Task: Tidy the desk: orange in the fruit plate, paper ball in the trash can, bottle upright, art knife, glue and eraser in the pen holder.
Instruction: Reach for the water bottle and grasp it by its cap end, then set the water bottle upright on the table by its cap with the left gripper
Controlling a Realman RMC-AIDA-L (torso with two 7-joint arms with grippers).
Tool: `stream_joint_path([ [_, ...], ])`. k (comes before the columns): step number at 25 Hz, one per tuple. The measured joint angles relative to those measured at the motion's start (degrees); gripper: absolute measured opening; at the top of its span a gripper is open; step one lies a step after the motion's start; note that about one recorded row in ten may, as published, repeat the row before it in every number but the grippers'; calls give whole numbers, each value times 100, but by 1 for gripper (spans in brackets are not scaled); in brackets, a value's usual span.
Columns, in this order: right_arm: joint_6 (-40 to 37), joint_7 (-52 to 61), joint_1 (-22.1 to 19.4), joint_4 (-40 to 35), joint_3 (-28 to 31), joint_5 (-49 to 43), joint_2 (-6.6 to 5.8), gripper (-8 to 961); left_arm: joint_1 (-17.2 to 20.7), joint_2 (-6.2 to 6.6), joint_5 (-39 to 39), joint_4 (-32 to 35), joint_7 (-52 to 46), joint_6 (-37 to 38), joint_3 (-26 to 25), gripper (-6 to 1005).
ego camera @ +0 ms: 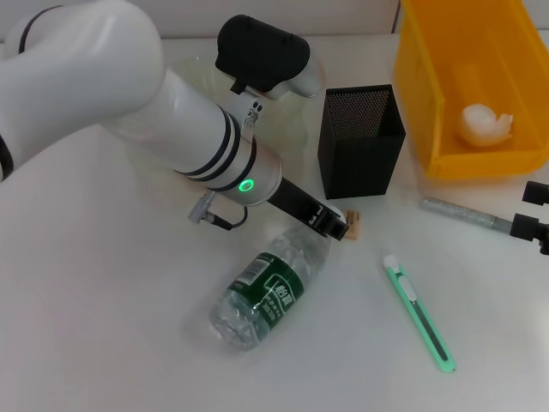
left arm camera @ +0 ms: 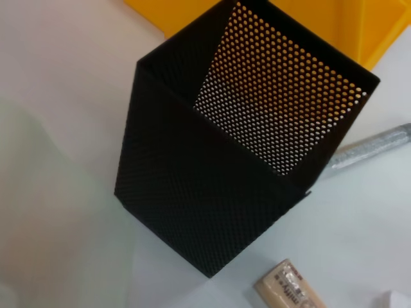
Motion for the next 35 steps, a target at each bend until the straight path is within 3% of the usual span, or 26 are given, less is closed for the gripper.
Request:
stream_joint_path([
  [13, -2, -7, -16, 0, 22, 9, 0, 752, 371, 4, 4, 546, 120, 17, 53, 450],
  [14, -2, -8, -17, -1, 23, 9, 0, 752, 650, 30, 1, 900, 152, 14, -17, 450],
  [16, -2, -8, -20, 0, 23, 19, 0, 752, 854, 32, 1, 1117, 231, 11, -121, 449],
  [18, -2, -8, -21, 0, 25, 31, 0, 751, 854, 32, 1, 1117, 231, 11, -121, 448],
  [19, -3, -9, -20, -1, 28, 36, 0, 751, 1040, 30, -1, 1308, 315, 10, -228, 448],
  [20, -2, -9, -16, -1, 30, 37, 0, 751, 1487, 30, -151, 1775, 617, 2, -411, 448],
  [22, -2, -9, 5, 0, 34, 37, 0, 751, 1743, 37, -360, 2017, 871, -5, -522, 447],
  [24, -2, -9, 33, 9, 35, 39, 0, 751, 1743, 37, -360, 2017, 871, -5, -522, 446],
  [25, -2, -9, 49, 13, 35, 41, 0, 751, 2106, 45, -837, 2231, 1337, 7, -792, 445],
  [27, -2, -9, 70, 17, 34, 44, 1, 751, 2243, 52, -1072, 2263, 1536, 39, -909, 444],
  [30, -2, 9, 125, 18, 33, 45, 3, 751, 2243, 52, -1072, 2263, 1536, 39, -909, 444],
  [31, -2, 9, 125, 18, 33, 45, 3, 751, 2480, 65, -1494, 2286, 1962, 110, -1136, 443],
  [32, -2, 21, 137, 17, 33, 45, 4, 750, 2480, 65, -1494, 2286, 1962, 110, -1136, 443],
  [33, -2, 26, 151, 18, 33, 48, 5, 750, 2853, 71, -2305, 2198, 2932, 330, -1538, 443],
  [35, -2, 45, 203, 18, 33, 60, 11, 750, 2853, 71, -2305, 2198, 2932, 330, -1538, 443],
])
